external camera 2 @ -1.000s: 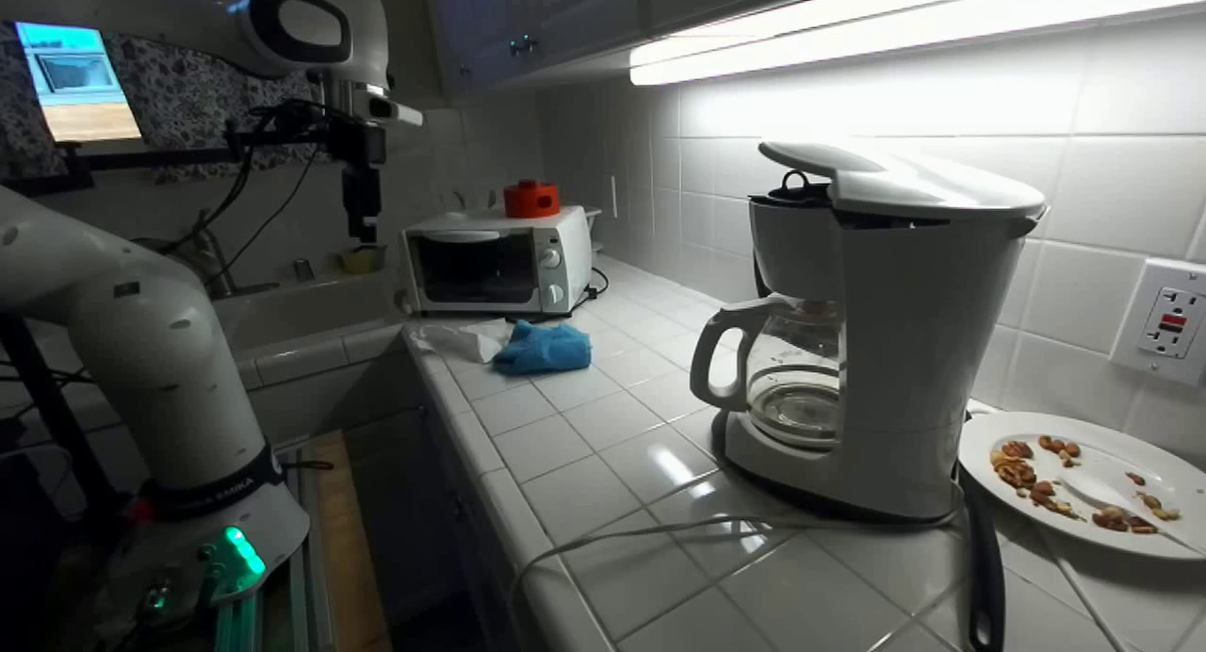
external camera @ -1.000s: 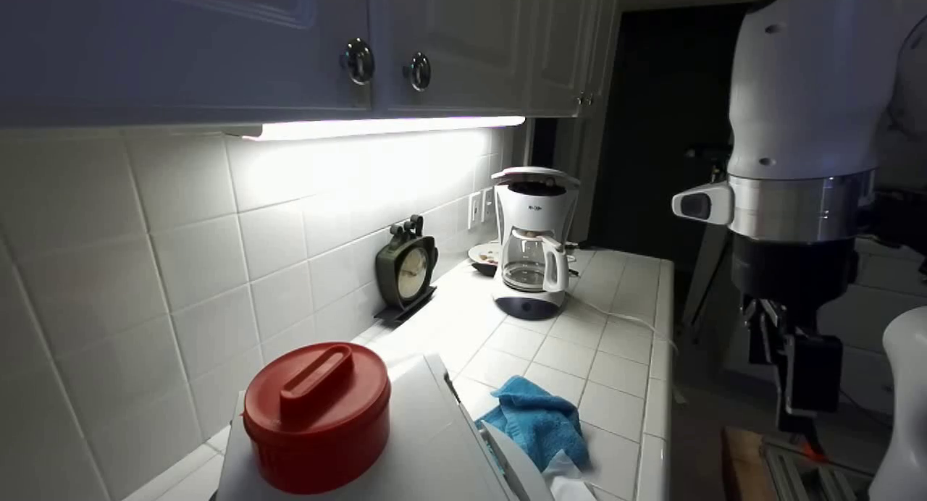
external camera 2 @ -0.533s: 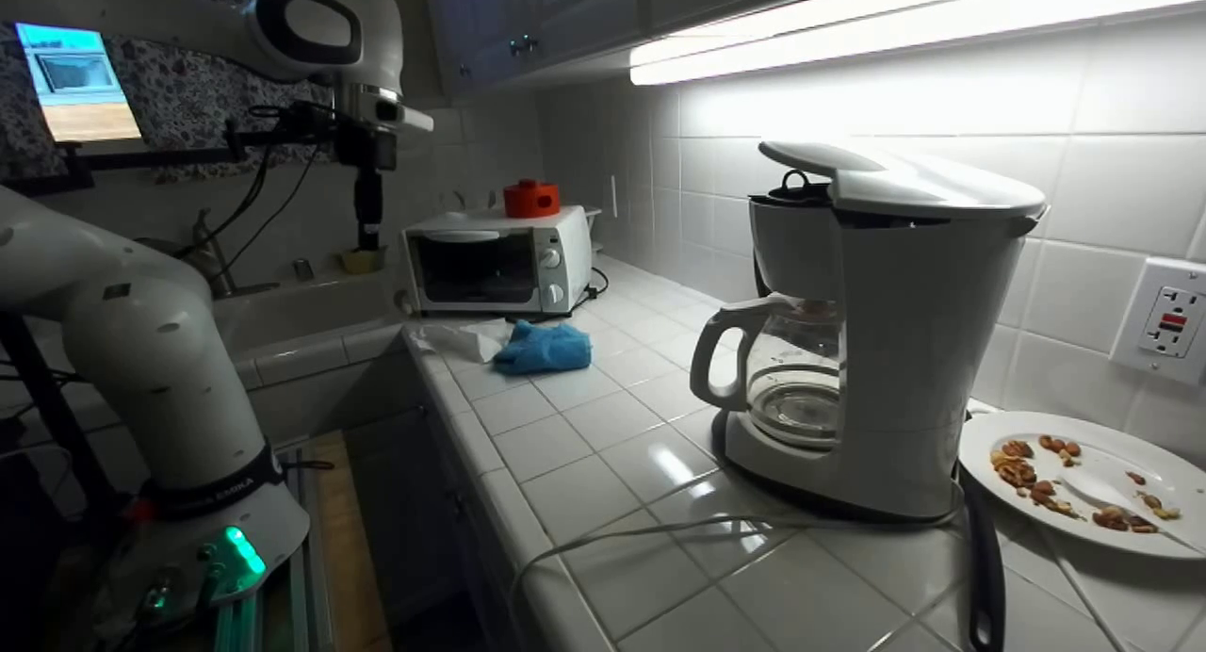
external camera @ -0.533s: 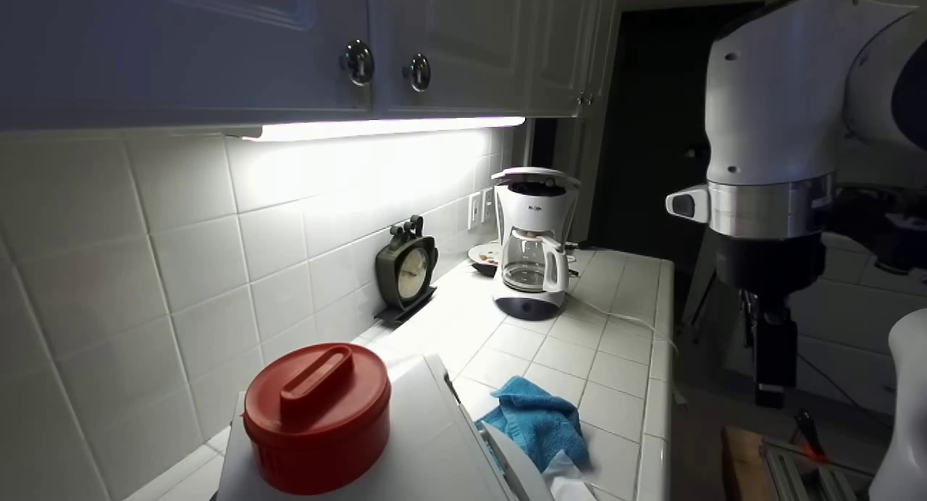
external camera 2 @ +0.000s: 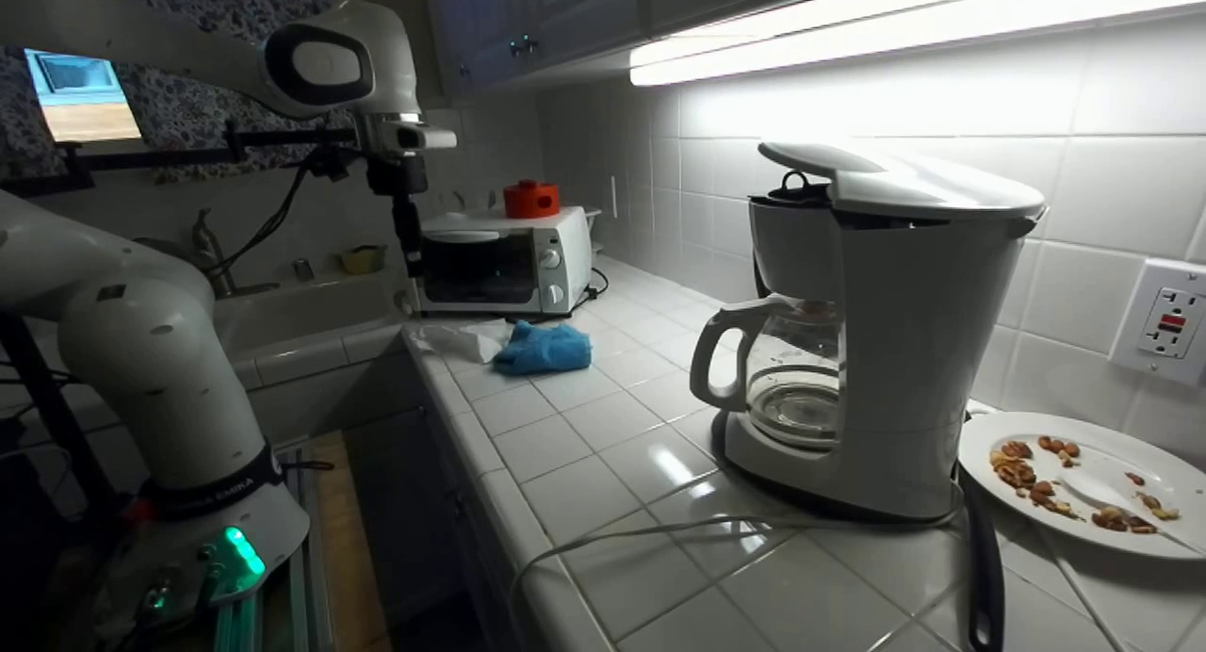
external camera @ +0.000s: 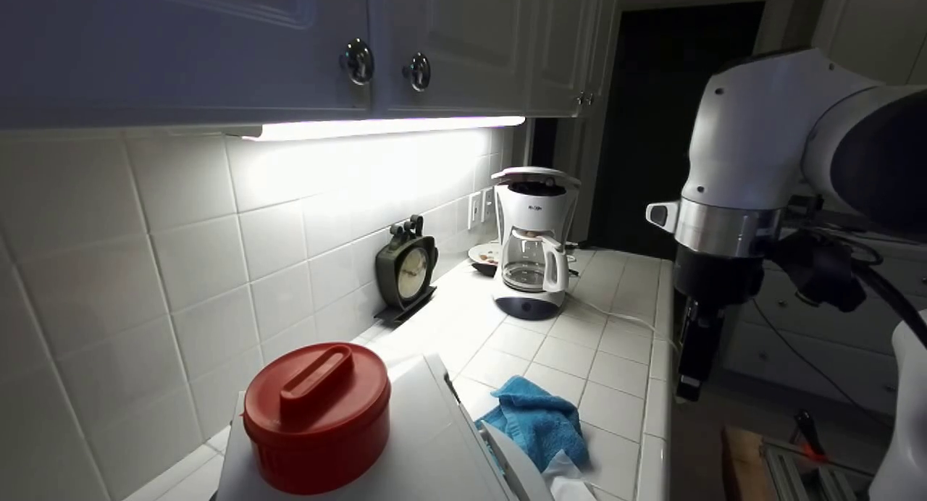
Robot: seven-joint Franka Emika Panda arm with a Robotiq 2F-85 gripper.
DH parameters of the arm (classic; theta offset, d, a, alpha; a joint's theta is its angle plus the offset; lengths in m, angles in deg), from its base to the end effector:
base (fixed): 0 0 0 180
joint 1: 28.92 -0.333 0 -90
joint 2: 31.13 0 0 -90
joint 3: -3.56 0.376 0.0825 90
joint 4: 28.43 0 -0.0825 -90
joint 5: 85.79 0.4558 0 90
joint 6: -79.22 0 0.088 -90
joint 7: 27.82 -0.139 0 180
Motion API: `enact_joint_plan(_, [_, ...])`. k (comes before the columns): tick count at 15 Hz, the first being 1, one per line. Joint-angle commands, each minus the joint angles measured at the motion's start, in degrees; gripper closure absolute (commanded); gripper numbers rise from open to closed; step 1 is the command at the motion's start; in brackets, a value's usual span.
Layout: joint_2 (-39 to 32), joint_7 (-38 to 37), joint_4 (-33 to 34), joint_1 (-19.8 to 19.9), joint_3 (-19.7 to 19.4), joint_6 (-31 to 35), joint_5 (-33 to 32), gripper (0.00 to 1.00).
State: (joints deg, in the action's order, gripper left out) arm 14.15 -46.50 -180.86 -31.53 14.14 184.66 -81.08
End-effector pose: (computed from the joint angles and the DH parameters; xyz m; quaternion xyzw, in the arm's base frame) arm 0.3261 0.0836 0.4543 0.9956 -0.0877 -0.0113 0.0298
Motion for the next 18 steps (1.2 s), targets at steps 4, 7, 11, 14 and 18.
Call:
enact_joint_plan(4, [2.8, 0.9, -1.8, -0.7, 0.3, 1.5, -0.9, 0.00])
enact_joint_plan(7, [4.1, 1.0, -3.8, 0.6, 2.3, 6.6, -6.8, 0.00])
enact_joint_plan(11, [2.4, 1.5, -8.2, 1.1, 0.2, 20.9, -7.0, 0.00])
enact_joint_plan(14, [-2.7, 2.4, -6.4, 1.3, -2.4, 30.6, -4.6, 0.00])
enact_joint_plan(18, [-8.4, 5.9, -6.3, 0.9, -6.6, 39.6, -3.6, 0.00])
